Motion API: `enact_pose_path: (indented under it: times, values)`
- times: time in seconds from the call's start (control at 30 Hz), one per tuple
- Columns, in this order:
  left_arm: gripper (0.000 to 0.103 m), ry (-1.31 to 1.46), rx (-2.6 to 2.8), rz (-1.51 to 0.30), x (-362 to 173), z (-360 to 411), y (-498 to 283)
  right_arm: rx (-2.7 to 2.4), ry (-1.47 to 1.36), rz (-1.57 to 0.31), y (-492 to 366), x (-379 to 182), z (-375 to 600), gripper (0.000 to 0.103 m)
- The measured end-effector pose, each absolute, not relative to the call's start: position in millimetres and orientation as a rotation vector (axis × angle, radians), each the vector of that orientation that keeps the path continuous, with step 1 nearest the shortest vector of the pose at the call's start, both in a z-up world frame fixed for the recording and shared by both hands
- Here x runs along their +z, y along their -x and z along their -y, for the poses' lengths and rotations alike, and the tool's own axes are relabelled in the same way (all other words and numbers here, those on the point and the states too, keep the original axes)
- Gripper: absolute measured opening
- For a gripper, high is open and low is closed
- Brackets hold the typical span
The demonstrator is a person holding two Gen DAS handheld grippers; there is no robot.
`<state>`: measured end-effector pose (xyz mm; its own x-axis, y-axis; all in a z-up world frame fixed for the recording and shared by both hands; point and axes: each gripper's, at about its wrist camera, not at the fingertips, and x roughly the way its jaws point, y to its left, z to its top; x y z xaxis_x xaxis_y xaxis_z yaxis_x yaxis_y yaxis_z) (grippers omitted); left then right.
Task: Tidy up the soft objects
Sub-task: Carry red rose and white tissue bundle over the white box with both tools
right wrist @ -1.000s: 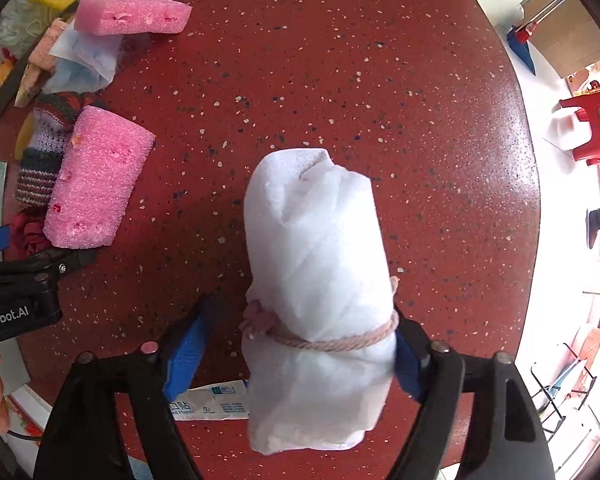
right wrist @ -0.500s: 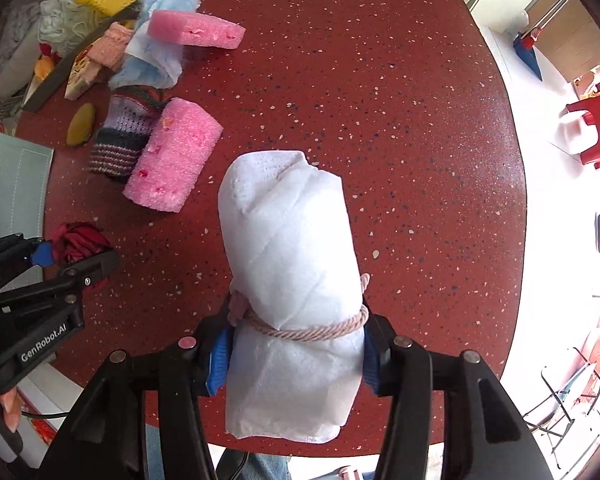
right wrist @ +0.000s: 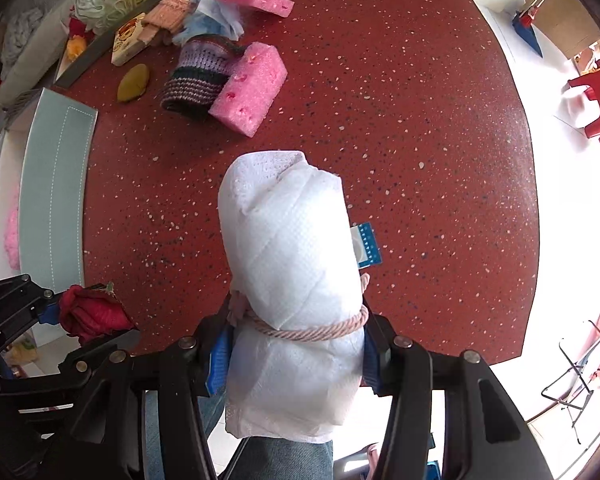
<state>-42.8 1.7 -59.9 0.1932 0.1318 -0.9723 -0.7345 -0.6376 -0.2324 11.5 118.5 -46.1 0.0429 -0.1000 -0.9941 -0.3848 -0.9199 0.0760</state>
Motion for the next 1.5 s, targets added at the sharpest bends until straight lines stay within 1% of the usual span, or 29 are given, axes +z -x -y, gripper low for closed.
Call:
enact_pose_path:
  times: [0.2, 0.37, 0.6, 0.93, 1.2, 1.5]
  values:
    - [0.037, 1.693, 1.617, -0.514, -36.7, 31.5, 60.8, 1.952, 2.144, -0.491, -0.5, -39.7, -84.8, 0.056]
    - [0.037, 1.672, 1.72, -0.408, -16.7, 60.3, 89.6, 1.995, 2.133, -0.403, 24.5, -29.1, -67.6, 0.056]
    - [0.037, 1.644, 1.811, -0.329, 1.2, 94.1, 104.7, 2.046, 2.153, -0.258, 49.5, -14.2, -40.8, 0.056]
    - [0.037, 1.648, 1.928, -0.172, 1.2, 141.6, 121.4, 2.109, 2.173, -0.061, 73.5, 4.0, -4.0, 0.056]
    - [0.037, 1.655, 2.032, -0.053, 2.4, 185.2, 128.5, 2.163, 2.198, 0.065, 91.5, 12.1, 29.2, 0.056]
    - [0.037, 1.725, 2.156, 0.079, -5.4, 249.6, 126.9, 2.255, 2.227, 0.175, 116.1, 19.7, 72.0, 0.056]
